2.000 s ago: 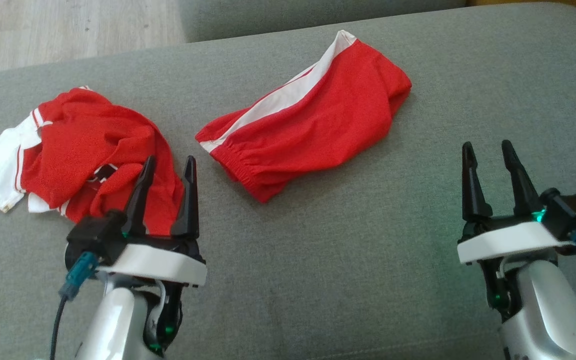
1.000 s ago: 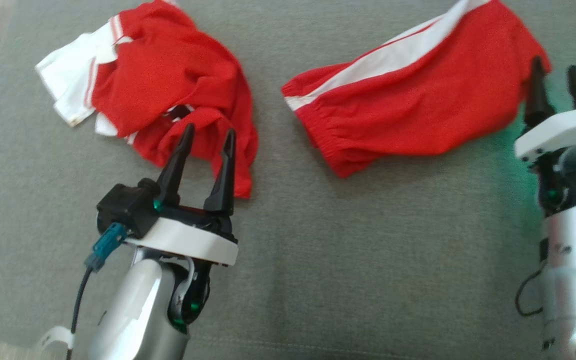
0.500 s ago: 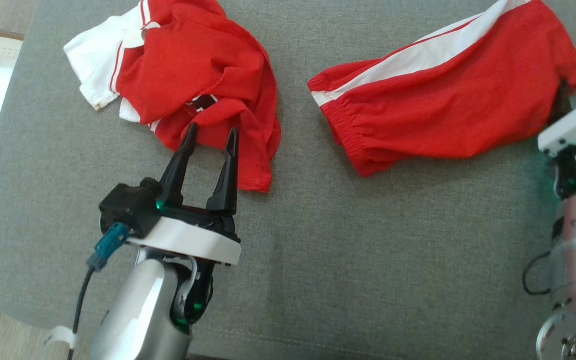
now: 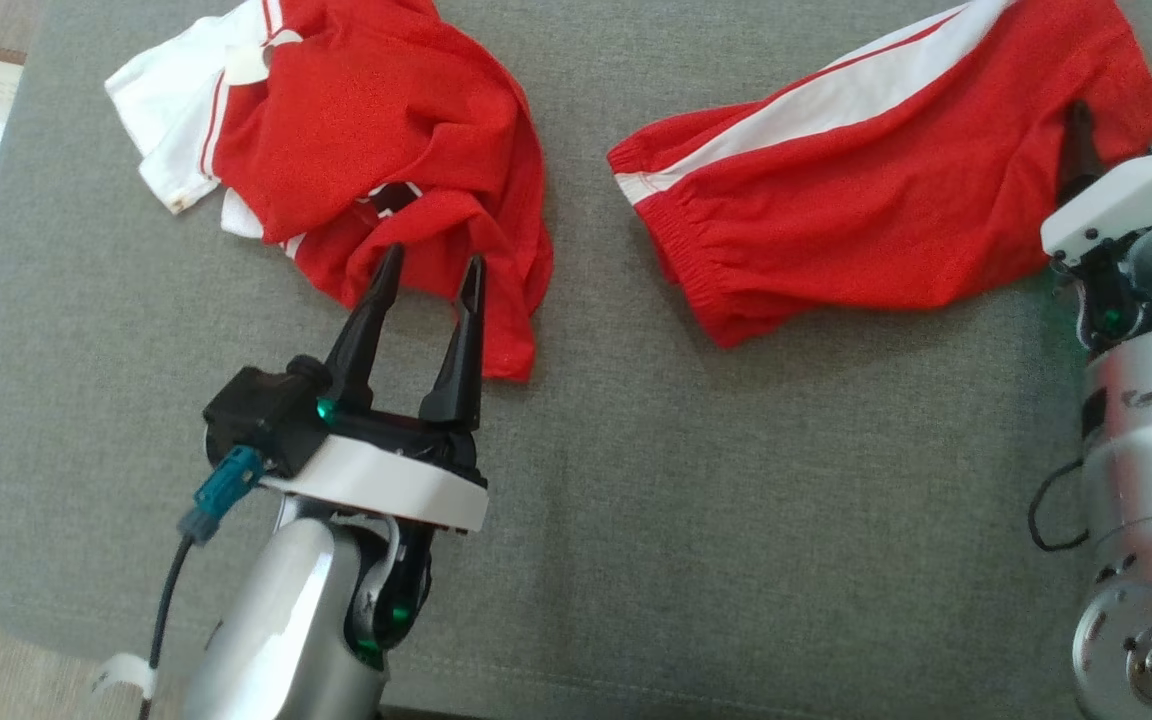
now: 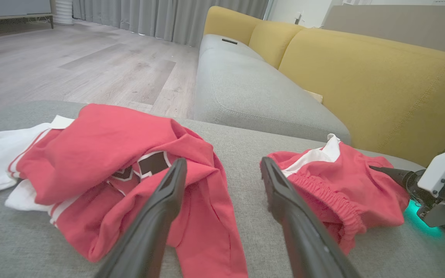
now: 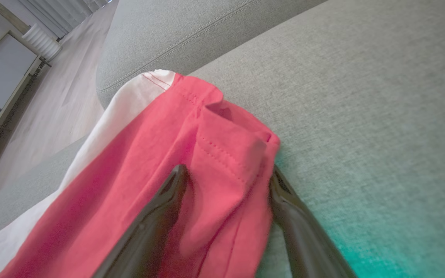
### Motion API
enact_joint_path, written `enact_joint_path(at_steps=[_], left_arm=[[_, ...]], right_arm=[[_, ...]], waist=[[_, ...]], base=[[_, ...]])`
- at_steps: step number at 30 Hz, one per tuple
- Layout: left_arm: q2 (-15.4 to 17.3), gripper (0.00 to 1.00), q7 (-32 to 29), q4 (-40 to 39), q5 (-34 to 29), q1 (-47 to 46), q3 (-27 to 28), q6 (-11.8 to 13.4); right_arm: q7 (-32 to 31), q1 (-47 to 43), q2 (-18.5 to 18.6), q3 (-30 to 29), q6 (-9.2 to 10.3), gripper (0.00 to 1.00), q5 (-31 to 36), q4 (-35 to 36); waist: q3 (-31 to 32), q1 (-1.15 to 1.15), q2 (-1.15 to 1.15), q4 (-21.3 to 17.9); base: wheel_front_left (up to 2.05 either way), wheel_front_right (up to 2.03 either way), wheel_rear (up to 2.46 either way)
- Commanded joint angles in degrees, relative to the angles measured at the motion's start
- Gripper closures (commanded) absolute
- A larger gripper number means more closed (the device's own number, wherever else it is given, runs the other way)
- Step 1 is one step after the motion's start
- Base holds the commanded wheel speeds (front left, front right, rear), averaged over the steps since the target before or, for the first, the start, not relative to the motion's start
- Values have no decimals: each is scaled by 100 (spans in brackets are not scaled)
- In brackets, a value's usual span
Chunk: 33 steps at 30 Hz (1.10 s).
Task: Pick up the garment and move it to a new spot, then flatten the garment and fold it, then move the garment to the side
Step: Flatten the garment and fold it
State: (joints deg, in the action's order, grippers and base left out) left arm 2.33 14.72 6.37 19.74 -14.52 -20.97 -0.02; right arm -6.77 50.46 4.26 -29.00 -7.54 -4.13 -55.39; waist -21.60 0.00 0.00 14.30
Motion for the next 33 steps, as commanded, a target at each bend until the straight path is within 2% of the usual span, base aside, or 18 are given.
enact_joint_path(at_steps=[1, 2, 3, 4, 9, 19, 27, 33], left_arm=[[54, 0, 28, -180, -39, -161, 213, -18], [54, 0, 28, -174, -53, -161, 225, -23], [54, 0, 28, -164, -68, -160, 235, -30], [54, 0, 28, -137, -97, -146, 259, -42], [54, 0, 28, -90, -140, -101, 297, -62], [54, 0, 28, -75, -95, -28, 282, -55], [54, 0, 28, -91, -105, 118, 311, -57], [54, 0, 28, -108, -106, 178, 334, -47]], right_arm=[[-2, 105, -136, 150, 5, 0, -41, -32], [26, 127, -136, 146, 5, 0, -43, -101], [62, 144, -136, 148, 5, 54, -40, -170], [258, 185, -136, 170, 5, 100, -45, -326], [632, 175, -61, 234, 5, 100, -71, -498], [1015, -71, 497, 223, 5, 100, -159, -580], [1197, -622, 793, -428, 5, 100, -422, -243], [1142, -1027, 613, -812, 5, 100, -468, 184]], waist=[[-3, 0, 0, -15], [-3, 0, 0, -26], [4, 0, 0, -36], [47, 0, 0, -72], [179, 0, 0, -166], [456, 0, 0, -368], [697, 0, 0, -671], [773, 0, 0, -821]], base=[[0, 0, 0], [0, 0, 0], [0, 0, 0], [0, 0, 0], [0, 0, 0], [0, 0, 0], [0, 0, 0], [0, 0, 0]])
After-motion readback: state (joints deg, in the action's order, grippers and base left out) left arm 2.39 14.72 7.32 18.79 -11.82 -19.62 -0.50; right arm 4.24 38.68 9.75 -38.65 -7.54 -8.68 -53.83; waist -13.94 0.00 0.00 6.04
